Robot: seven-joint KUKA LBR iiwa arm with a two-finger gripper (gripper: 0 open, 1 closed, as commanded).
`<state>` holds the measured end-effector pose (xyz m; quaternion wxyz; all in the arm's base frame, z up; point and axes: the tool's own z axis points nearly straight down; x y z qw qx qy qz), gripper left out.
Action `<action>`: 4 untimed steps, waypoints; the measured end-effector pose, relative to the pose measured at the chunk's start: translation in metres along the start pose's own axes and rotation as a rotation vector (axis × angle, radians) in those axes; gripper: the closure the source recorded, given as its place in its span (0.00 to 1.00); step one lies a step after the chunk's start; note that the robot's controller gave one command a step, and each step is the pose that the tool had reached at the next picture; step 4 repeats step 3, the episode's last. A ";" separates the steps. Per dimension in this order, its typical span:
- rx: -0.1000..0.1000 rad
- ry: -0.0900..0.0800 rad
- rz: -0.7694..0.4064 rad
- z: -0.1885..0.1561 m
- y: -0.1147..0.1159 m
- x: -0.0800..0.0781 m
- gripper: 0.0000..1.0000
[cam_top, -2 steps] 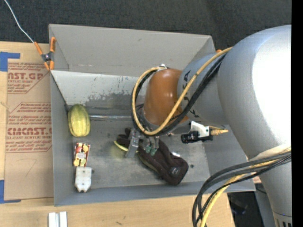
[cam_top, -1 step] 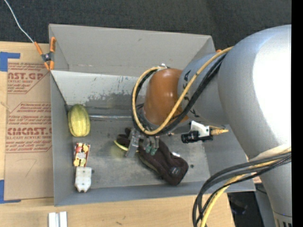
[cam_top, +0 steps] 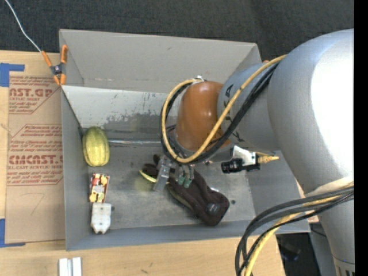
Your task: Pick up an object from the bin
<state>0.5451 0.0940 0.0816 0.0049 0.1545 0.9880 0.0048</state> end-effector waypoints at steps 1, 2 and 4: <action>0.002 0.004 0.000 -0.017 -0.001 0.001 1.00; 0.004 0.007 0.000 -0.032 -0.001 0.001 1.00; 0.003 0.006 0.001 -0.051 -0.001 0.001 1.00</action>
Offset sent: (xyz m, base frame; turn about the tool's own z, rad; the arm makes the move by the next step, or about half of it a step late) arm 0.0000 -0.0001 0.0779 0.0000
